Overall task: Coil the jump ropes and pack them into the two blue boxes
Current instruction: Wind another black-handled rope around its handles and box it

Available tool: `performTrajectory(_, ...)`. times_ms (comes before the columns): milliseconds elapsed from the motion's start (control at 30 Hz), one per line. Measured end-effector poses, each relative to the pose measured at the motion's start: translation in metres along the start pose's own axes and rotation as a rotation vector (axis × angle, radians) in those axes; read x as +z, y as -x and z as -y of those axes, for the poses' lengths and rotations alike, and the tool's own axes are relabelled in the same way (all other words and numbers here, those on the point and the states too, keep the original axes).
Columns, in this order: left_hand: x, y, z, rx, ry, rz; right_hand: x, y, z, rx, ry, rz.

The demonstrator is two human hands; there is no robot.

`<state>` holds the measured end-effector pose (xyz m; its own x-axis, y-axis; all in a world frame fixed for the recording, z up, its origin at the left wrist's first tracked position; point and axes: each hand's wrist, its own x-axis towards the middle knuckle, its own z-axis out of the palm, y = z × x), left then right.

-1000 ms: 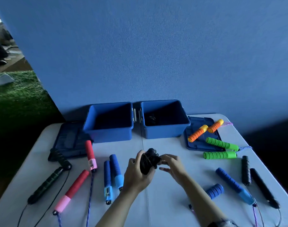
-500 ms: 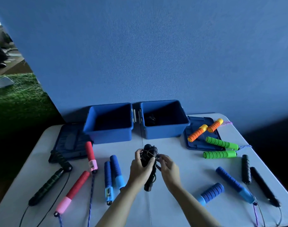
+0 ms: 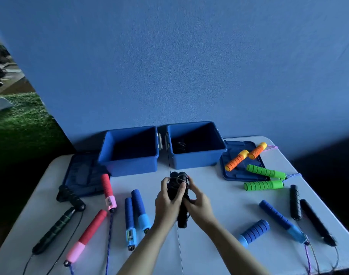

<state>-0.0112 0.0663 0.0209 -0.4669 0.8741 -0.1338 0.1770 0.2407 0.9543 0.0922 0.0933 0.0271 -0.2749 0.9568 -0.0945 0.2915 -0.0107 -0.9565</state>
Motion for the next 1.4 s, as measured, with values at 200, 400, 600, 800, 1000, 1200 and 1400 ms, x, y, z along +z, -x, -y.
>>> performTrajectory(200,-0.002,0.008,-0.004,0.046,0.132,-0.054,0.000,0.009,0.011,0.047,-0.253,0.025)
performTrajectory(400,-0.005,0.008,-0.002,0.056,0.197,-0.068,-0.006,0.006,0.023,0.064,-0.328,0.109)
performTrajectory(600,-0.003,0.006,-0.001,-0.075,0.182,-0.098,-0.002,0.008,0.014,-0.038,-0.142,0.084)
performTrajectory(800,-0.008,-0.017,-0.007,-0.015,0.115,-0.151,0.007,0.010,0.007,-0.119,0.017,-0.015)
performTrajectory(1000,-0.006,-0.011,-0.012,-0.089,0.159,-0.107,-0.005,-0.009,0.003,-0.044,-0.032,-0.094)
performTrajectory(1200,-0.004,-0.002,-0.009,-0.047,0.102,0.006,-0.015,-0.018,-0.001,-0.065,-0.081,0.194)
performTrajectory(1400,-0.004,0.005,-0.013,0.046,0.108,0.067,-0.031,-0.033,0.005,-0.137,0.095,0.032)
